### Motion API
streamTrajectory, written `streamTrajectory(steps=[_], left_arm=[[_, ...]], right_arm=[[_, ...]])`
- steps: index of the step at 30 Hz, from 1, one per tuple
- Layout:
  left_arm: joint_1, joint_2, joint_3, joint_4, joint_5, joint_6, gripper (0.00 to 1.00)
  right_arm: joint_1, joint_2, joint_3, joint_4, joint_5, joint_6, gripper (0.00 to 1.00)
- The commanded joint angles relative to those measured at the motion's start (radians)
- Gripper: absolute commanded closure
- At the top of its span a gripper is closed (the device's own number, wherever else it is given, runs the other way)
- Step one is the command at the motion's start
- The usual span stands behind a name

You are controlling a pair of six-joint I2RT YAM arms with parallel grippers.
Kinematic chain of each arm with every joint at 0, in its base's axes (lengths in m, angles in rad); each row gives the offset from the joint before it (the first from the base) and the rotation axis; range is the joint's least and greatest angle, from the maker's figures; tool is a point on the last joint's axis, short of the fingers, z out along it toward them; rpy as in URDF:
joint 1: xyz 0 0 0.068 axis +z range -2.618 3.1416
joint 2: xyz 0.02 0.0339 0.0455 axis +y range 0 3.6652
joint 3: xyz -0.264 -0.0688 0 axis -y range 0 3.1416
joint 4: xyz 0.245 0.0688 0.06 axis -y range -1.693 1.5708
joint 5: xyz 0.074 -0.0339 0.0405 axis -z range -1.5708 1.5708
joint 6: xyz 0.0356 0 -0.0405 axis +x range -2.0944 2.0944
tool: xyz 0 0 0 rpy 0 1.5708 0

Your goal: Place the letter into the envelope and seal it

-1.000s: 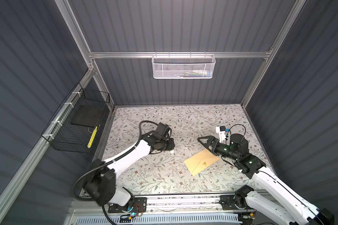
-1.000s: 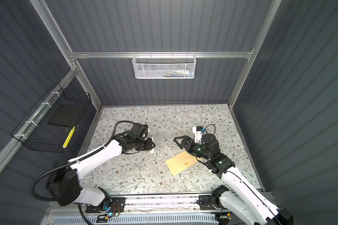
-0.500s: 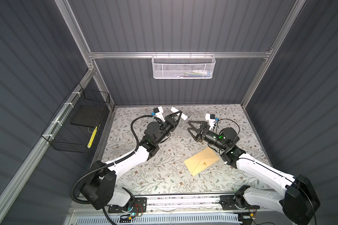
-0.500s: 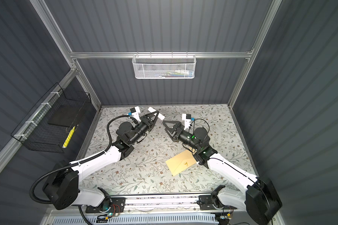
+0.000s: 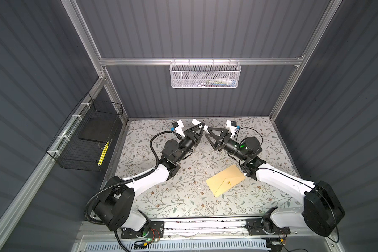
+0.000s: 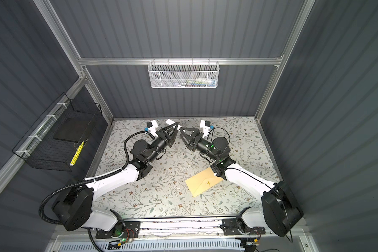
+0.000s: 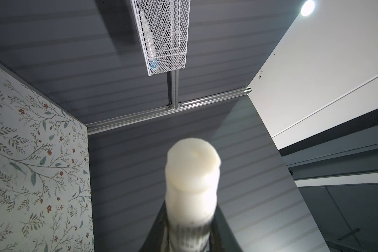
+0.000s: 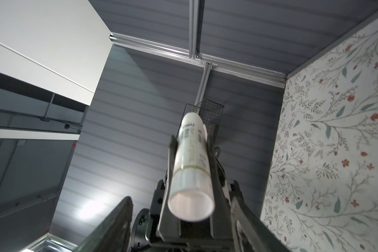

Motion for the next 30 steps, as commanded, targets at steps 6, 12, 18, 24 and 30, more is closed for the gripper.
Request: streamTrajectory(steps=[6, 12, 18, 24, 30], left_arm=[[-0.004, -0.016, -0.038, 0.045, -0.019, -0.003, 1.00], [-0.004, -0.022, -0.050, 0.036, -0.027, 0.003, 1.00], [-0.003, -0.027, -0.054, 0.032, -0.032, 0.011, 1.00], [-0.004, -0.029, -0.050, 0.023, -0.025, 0.020, 1.00], [-0.004, -0.022, -0.041, 0.009, -0.005, 0.032, 1.00]], right_arm=[[-0.014, 0.020, 0.021, 0.061, -0.019, 0.028, 0.50], [-0.024, 0.001, 0.005, 0.051, -0.019, 0.024, 0.55], [-0.031, -0.023, -0.028, 0.046, -0.018, 0.021, 0.60], [-0.037, -0.042, -0.036, 0.019, -0.020, 0.006, 0.70], [-0.037, -0.022, -0.022, 0.021, -0.045, 0.006, 0.81]])
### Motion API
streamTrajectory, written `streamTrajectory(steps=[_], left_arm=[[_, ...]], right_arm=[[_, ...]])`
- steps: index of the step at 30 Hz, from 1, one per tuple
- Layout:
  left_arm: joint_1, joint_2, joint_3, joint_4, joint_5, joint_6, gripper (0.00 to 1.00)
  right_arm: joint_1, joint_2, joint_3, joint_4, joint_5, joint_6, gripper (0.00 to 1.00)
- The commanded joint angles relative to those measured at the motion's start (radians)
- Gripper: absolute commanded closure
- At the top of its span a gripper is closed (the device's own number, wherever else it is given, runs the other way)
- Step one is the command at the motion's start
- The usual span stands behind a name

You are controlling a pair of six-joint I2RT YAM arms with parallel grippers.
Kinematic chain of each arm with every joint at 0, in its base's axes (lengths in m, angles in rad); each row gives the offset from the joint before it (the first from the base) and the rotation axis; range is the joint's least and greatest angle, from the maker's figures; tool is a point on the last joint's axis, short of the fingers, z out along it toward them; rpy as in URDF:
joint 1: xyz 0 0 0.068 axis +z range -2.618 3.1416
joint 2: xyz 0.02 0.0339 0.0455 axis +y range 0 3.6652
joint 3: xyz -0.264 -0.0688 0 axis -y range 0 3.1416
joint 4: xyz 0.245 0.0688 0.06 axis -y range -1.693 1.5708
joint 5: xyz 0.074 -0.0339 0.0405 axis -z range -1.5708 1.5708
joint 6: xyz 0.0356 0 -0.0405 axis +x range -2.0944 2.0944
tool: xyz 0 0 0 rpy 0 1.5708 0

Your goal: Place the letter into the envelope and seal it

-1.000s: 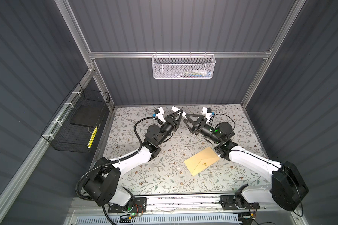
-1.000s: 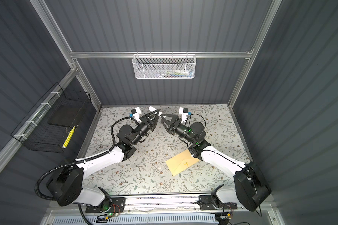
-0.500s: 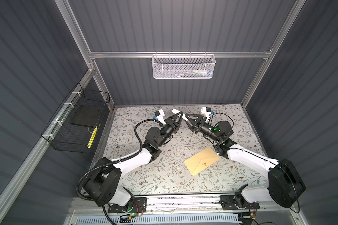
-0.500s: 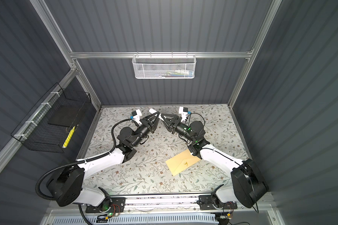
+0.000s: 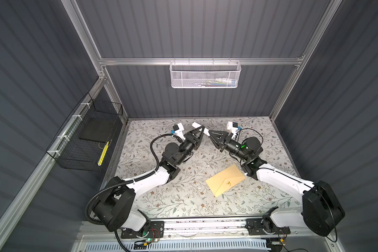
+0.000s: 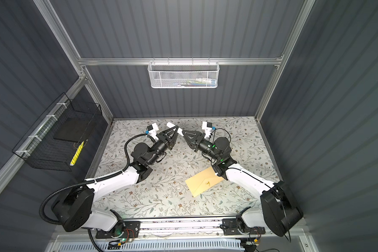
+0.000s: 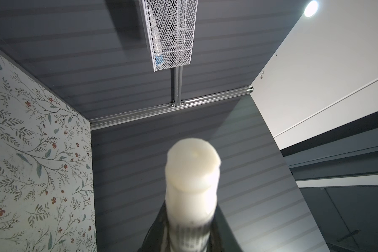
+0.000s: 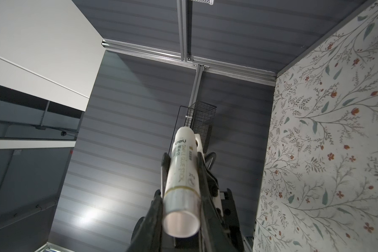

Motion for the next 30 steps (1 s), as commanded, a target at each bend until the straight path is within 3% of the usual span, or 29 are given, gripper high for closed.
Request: streamTrajectory(steps=[1, 7, 9, 12, 14, 17, 23, 25, 29, 30], left_arm=[[0.000, -0.014, 0.010, -0.027, 0.017, 0.042, 1.00], [0.000, -0.019, 0.047, -0.170, 0.053, 0.076, 1.00], [0.001, -0.025, 0.060, -0.227, 0.056, 0.091, 1.00], [0.000, -0.034, 0.068, -0.299, 0.054, 0.090, 1.00], [0.000, -0.041, 0.085, -0.355, 0.058, 0.095, 1.00], [0.001, -0.048, 0.099, -0.396, 0.061, 0.097, 1.00], [0.000, -0.040, 0.137, -0.436, 0.091, 0.090, 1.00], [0.000, -0.040, 0.145, -0.441, 0.098, 0.090, 1.00], [0.001, -0.046, 0.142, -0.440, 0.099, 0.093, 1.00], [0.000, -0.047, 0.140, -0.436, 0.098, 0.095, 1.00]], right_arm=[[-0.004, -0.009, 0.018, 0.042, -0.030, -0.015, 0.81], [-0.005, -0.037, 0.028, -0.055, -0.100, -0.142, 0.86], [-0.001, -0.058, 0.034, -0.131, -0.117, -0.239, 0.86], [0.013, -0.105, 0.071, -0.401, -0.092, -0.470, 0.87], [0.050, -0.135, 0.112, -0.635, -0.006, -0.681, 0.87], [0.112, -0.155, 0.152, -0.832, 0.168, -0.928, 0.87], [0.238, -0.195, 0.105, -0.849, 0.473, -1.297, 0.83], [0.267, -0.201, 0.087, -0.810, 0.545, -1.375, 0.82], [0.273, -0.211, 0.074, -0.762, 0.624, -1.415, 0.74], [0.274, -0.215, 0.068, -0.752, 0.637, -1.415, 0.64]])
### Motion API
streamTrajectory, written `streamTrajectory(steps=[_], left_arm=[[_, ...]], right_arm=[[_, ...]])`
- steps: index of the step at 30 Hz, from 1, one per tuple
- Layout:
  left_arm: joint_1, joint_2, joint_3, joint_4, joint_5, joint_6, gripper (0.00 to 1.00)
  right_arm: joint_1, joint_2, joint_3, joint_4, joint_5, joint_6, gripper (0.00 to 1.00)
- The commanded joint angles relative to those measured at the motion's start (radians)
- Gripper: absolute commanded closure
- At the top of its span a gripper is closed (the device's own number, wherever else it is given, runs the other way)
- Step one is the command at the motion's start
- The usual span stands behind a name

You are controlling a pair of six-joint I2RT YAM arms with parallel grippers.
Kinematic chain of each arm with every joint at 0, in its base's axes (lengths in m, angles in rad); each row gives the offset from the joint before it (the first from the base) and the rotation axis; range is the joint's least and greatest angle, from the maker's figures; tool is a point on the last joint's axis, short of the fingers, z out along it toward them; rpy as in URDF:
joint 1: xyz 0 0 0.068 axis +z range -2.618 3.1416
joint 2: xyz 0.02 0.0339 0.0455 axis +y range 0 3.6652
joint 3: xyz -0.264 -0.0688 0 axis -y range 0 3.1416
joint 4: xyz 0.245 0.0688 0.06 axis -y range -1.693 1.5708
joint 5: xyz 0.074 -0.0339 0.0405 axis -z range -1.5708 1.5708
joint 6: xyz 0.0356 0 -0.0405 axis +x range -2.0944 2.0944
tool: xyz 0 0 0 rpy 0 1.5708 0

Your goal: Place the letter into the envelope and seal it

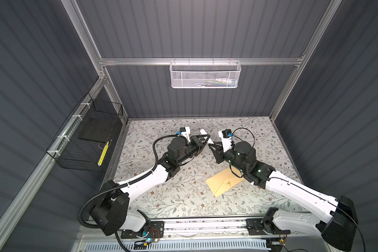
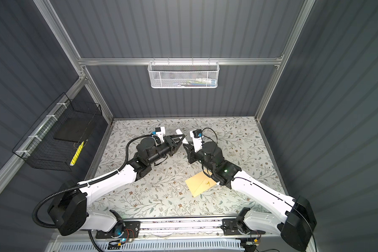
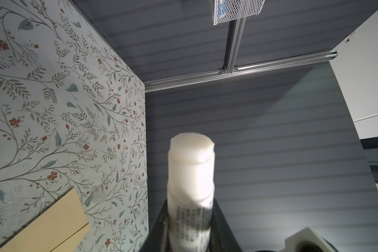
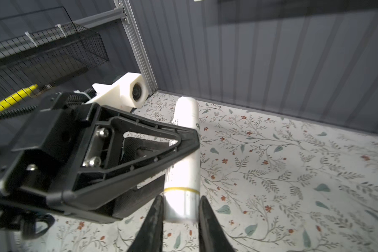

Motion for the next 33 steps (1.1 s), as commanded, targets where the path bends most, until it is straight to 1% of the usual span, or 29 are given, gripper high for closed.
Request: streamTrajectory(steps=[1, 2, 4, 5, 7, 8, 10, 12, 14, 15, 16, 17, 19, 21, 23, 30, 33], left_arm=[[0.009, -0.006, 0.047, 0.041, -0.035, 0.026, 1.00], [0.010, -0.009, 0.042, 0.048, -0.039, 0.028, 1.00], [0.009, -0.013, 0.034, 0.061, -0.047, 0.036, 1.00], [0.010, -0.016, 0.027, 0.078, -0.053, 0.043, 1.00], [0.010, -0.023, 0.009, 0.126, -0.063, 0.054, 1.00], [0.010, -0.025, 0.001, 0.146, -0.068, 0.062, 1.00], [0.010, -0.029, -0.012, 0.187, -0.078, 0.077, 1.00], [0.010, -0.027, -0.016, 0.239, -0.080, 0.103, 1.00], [0.010, -0.021, -0.013, 0.283, -0.077, 0.128, 1.00], [0.010, -0.016, -0.009, 0.298, -0.074, 0.136, 1.00], [0.010, -0.010, -0.004, 0.322, -0.069, 0.144, 1.00], [0.010, -0.006, -0.004, 0.341, -0.070, 0.149, 1.00], [0.010, 0.000, 0.002, 0.367, -0.070, 0.154, 1.00], [0.008, 0.009, 0.005, 0.394, -0.066, 0.159, 1.00], [0.006, 0.012, 0.004, 0.407, -0.070, 0.160, 1.00], [0.006, 0.019, -0.010, 0.429, -0.084, 0.144, 1.00], [0.006, 0.025, -0.011, 0.444, -0.087, 0.138, 1.00]], right_arm=[[0.024, -0.025, -0.035, 0.013, 0.066, -0.117, 0.48], [0.024, -0.047, -0.048, 0.030, 0.070, -0.098, 0.36], [0.021, -0.088, -0.066, 0.028, 0.078, -0.028, 0.19], [0.019, -0.118, -0.075, 0.021, 0.067, 0.035, 0.11], [0.008, -0.178, -0.108, 0.040, 0.050, 0.171, 0.03], [-0.006, -0.210, -0.129, 0.056, 0.024, 0.255, 0.01], [-0.052, -0.253, -0.155, 0.088, -0.064, 0.427, 0.01], [-0.116, -0.254, -0.158, 0.133, -0.182, 0.620, 0.01], [-0.189, -0.209, -0.147, 0.205, -0.331, 0.834, 0.01], [-0.212, -0.180, -0.141, 0.262, -0.393, 0.916, 0.01], [-0.225, -0.143, -0.141, 0.358, -0.472, 1.001, 0.01], [-0.229, -0.108, -0.138, 0.447, -0.523, 1.076, 0.01], [-0.229, -0.040, -0.113, 0.545, -0.586, 1.175, 0.02], [-0.224, 0.028, -0.108, 0.642, -0.597, 1.243, 0.05], [-0.221, 0.071, -0.103, 0.713, -0.603, 1.281, 0.08], [-0.214, 0.156, -0.089, 0.866, -0.603, 1.332, 0.20], [-0.213, 0.191, -0.086, 0.921, -0.603, 1.353, 0.31]])
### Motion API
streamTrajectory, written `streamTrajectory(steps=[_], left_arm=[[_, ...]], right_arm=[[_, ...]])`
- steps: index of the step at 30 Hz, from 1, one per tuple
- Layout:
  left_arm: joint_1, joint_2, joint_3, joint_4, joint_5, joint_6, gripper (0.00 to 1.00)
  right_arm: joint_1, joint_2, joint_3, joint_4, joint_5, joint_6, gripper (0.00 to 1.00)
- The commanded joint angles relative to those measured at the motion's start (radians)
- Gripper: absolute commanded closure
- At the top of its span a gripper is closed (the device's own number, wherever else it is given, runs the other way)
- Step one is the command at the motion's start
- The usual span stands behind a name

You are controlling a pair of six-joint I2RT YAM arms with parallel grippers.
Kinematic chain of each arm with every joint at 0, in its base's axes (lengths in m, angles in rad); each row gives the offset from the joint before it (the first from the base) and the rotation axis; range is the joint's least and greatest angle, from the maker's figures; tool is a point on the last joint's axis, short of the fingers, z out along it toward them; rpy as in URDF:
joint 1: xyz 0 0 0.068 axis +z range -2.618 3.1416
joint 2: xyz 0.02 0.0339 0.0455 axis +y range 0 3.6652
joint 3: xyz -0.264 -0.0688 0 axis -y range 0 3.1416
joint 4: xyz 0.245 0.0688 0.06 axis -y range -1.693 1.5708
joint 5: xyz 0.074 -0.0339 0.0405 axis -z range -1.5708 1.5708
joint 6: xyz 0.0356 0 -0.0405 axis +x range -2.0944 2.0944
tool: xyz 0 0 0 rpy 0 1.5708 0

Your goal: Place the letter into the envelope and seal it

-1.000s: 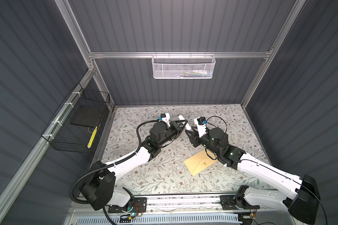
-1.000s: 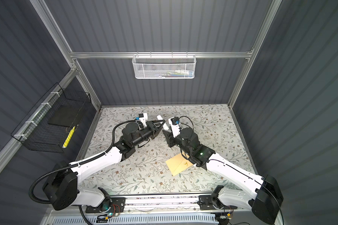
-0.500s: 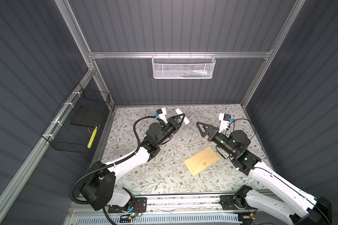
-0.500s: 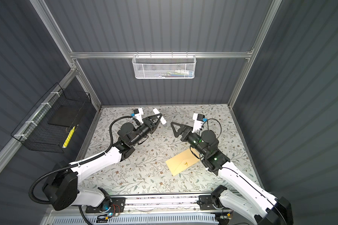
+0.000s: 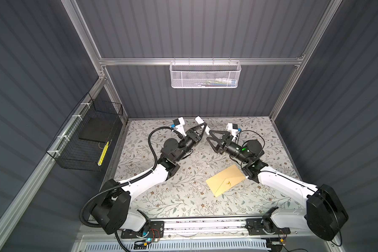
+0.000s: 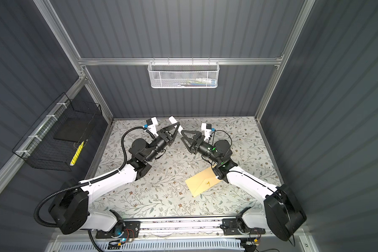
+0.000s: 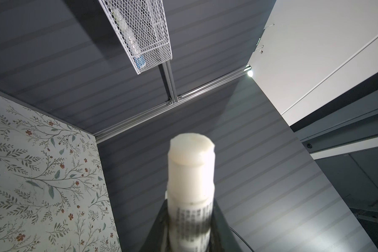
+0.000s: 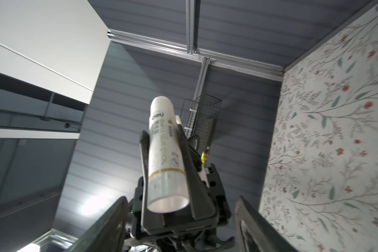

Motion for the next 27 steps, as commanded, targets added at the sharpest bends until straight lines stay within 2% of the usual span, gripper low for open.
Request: streamTrajectory(steps=[1, 15, 27], left_arm=[[-0.001, 0.006, -0.003, 0.060, -0.018, 0.007, 1.00], [-0.001, -0.012, -0.029, 0.045, -0.037, 0.007, 1.00], [-0.001, -0.006, -0.024, 0.027, -0.031, 0.011, 1.00]], right_arm=[[0.004, 0.030, 0.028, 0.144, -0.019, 0.058, 0.34], [0.005, 0.051, 0.039, 0.164, -0.022, 0.060, 0.58], [0.005, 0.048, 0.056, 0.096, -0.033, 0.016, 0.81]])
